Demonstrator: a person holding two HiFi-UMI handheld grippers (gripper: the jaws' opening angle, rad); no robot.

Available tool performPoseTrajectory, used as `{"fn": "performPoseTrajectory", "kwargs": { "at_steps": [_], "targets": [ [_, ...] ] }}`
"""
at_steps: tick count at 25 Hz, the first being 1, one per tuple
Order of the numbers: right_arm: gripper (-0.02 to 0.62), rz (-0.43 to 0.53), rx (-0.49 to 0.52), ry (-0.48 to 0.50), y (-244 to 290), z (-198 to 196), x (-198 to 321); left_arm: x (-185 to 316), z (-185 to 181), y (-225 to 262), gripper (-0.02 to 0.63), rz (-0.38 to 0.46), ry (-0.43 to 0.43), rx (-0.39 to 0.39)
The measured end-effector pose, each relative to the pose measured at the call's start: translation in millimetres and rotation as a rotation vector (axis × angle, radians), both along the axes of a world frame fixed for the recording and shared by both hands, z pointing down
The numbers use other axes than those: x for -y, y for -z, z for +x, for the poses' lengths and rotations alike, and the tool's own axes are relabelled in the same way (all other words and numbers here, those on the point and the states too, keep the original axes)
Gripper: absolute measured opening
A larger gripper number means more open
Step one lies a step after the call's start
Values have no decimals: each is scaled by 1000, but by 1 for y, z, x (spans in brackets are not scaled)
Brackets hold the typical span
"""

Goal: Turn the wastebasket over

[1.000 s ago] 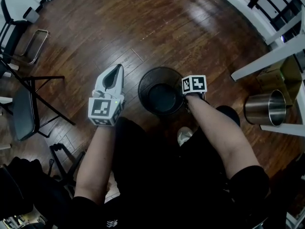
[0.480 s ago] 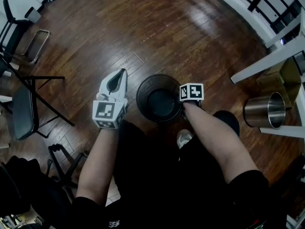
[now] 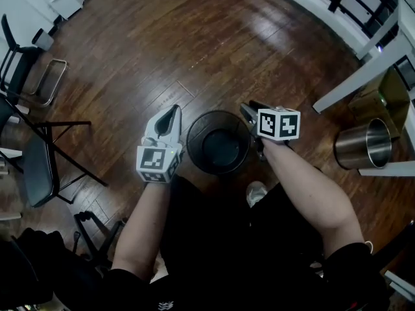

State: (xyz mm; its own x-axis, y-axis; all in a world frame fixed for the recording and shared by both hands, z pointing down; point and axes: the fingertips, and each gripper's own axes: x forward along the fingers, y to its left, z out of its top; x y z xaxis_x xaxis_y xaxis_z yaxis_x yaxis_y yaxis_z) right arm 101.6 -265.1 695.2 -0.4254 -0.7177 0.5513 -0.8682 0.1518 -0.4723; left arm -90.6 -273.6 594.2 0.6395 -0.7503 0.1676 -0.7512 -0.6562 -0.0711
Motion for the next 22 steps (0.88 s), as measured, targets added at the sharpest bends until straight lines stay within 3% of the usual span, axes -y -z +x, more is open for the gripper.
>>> {"fn": "performPoseTrajectory", "kwargs": {
  "at_steps": [2,4,7,9,14,22],
  "targets": [
    [83,165,24,125,50,-31,4,-1,7,1,0,0,-7,-12],
    [7,284,-21,255,80,-54,0,-7,14,1,0,1,-28,-4],
    [3,381,-116,349,90,-61,0,-12,14,-1,0,6,-42,32],
    [2,399,-112,318,81,-52,7,-10,7,-3,0,1,-23,37],
    [2,335,-15,174,47,-35,32,-8,-2,-10,0,-33,10,20],
    [2,353,-21,230,40,-49,29,-9,10,-7,0,-49,-2,-17]
  ]
}}
